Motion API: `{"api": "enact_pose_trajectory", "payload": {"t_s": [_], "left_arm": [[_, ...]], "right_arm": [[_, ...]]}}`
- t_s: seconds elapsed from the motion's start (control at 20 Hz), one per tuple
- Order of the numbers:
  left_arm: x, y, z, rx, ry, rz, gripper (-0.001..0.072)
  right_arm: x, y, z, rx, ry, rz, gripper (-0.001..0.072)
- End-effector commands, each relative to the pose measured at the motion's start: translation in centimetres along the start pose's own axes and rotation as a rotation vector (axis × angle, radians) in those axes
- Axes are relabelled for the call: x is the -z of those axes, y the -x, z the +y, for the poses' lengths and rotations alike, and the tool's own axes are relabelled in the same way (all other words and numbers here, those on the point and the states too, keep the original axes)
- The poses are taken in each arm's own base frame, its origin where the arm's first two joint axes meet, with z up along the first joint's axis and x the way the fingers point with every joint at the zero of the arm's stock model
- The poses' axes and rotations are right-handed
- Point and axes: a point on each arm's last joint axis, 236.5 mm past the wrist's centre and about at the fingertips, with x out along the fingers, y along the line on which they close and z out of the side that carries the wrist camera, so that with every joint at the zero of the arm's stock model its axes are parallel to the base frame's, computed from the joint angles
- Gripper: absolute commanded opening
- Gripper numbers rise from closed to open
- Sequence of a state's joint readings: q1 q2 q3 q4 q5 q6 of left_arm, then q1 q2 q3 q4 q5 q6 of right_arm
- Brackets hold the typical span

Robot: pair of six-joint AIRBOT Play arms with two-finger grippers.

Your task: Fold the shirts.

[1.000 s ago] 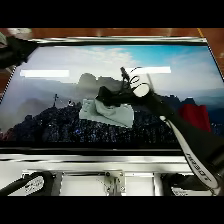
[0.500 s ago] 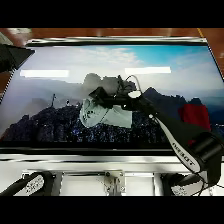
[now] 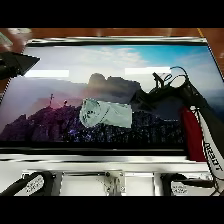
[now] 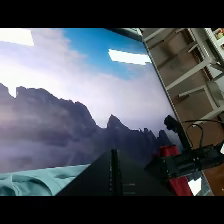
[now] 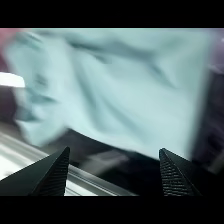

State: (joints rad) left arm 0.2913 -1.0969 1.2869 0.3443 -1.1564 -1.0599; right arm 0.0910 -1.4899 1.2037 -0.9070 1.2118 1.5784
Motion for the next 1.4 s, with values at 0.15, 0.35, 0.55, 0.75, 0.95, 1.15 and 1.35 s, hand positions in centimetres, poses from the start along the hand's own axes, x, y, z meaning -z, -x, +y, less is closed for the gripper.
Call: {"api": "enact_pose_trajectory", "payload": {"t_s": [0.15,0.35,0.55,0.75,0.95,1.15,1.35], "left_arm": [[0.5,-0.1,0.3,-0.001,0.011,0.01,0.0035],[0.5,-0.1,0.3,-0.001,0.017,0.01,0.0035],[0.4,-0.1,0.1,0.007,0.052,0.007,0.0035],[0.2,-0.1,-0.4,0.028,0.061,-0.001,0.0036],[0.3,-0.1,-0.4,0.03,0.06,0.007,0.0036],[0.7,-0.1,-0.6,0.038,0.06,0.022,0.0035],[1.1,0.0,-0.9,0.048,0.059,0.039,0.0035]], "right_arm": [[2.8,-5.8,-4.7,0.071,-0.09,0.087,0.0674],[1.9,-9.8,-0.8,-0.119,-0.089,0.074,0.0674],[0.2,-10.6,-0.2,-0.16,-0.16,0.014,0.0405],[-0.4,-10.2,-0.1,-0.167,-0.076,-0.012,0.0054],[-3.0,-3.3,3.5,-0.261,0.154,-0.075,0.0054],[-10.3,12.3,1.1,-0.245,0.1,-0.43,0.0054],[-11.5,28.0,-5.7,-0.195,-0.059,-0.747,0.0054]]}}
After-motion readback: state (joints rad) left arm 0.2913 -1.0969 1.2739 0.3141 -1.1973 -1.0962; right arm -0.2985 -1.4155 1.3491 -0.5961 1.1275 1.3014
